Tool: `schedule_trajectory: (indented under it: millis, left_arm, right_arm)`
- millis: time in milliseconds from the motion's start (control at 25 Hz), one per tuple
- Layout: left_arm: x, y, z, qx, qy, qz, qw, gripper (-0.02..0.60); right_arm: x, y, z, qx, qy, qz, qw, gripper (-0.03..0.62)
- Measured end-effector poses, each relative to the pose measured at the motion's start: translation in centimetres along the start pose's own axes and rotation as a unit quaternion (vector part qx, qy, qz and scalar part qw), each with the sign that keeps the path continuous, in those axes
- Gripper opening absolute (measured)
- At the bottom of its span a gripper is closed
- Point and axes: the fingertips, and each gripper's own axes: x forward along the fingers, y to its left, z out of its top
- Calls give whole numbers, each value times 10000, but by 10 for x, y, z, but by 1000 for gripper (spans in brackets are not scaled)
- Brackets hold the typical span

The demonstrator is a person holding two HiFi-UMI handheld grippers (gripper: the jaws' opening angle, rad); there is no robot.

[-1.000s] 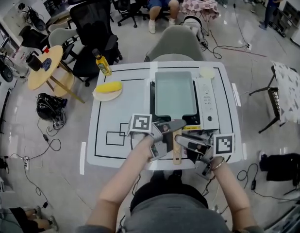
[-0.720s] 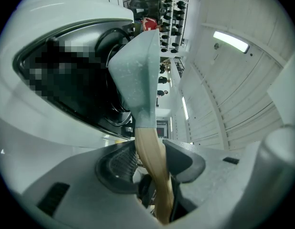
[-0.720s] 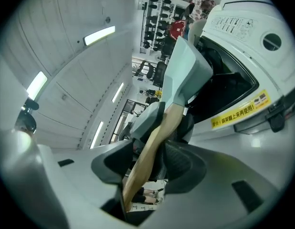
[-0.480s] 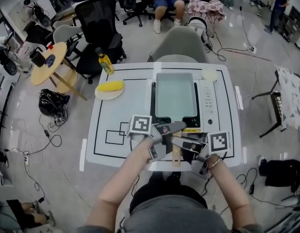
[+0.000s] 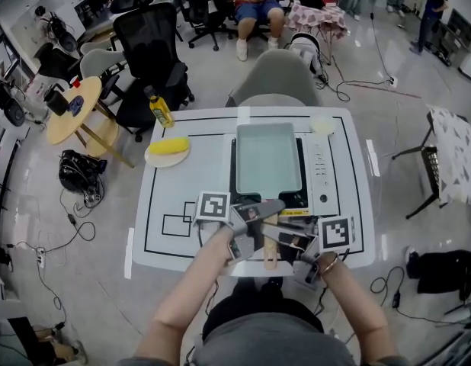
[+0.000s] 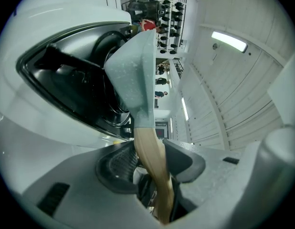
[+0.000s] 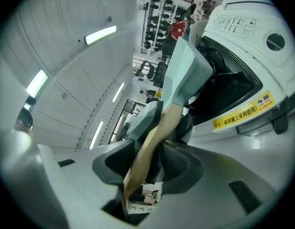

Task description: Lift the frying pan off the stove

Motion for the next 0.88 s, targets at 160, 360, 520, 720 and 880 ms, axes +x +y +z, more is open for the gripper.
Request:
schedule_trajectory:
  millis: [160, 360, 520, 720, 880]
  left_arm:
    - [-2, -13, 0, 151, -65, -47, 9999, 167]
    - [-7, -36, 3, 512, -98, -62, 9986, 167]
    - [-11, -57, 4, 933, -69, -44, 9956, 167]
    - [-14, -87, 0, 1214, -123, -181, 9924, 167]
    - [-16, -104, 0, 1422, -159, -218, 9895, 167]
  right_arm:
    - [-2, 9, 2, -145, -15, 16, 9999, 173]
    - [3, 31, 10, -440, -100, 157, 9989, 173]
    - [5, 47, 14, -739, -137, 162, 9970, 172]
    - [3, 68, 17, -1064, -168, 216, 9939, 173]
    - [2, 82, 22, -1221, -245, 286, 9918, 172]
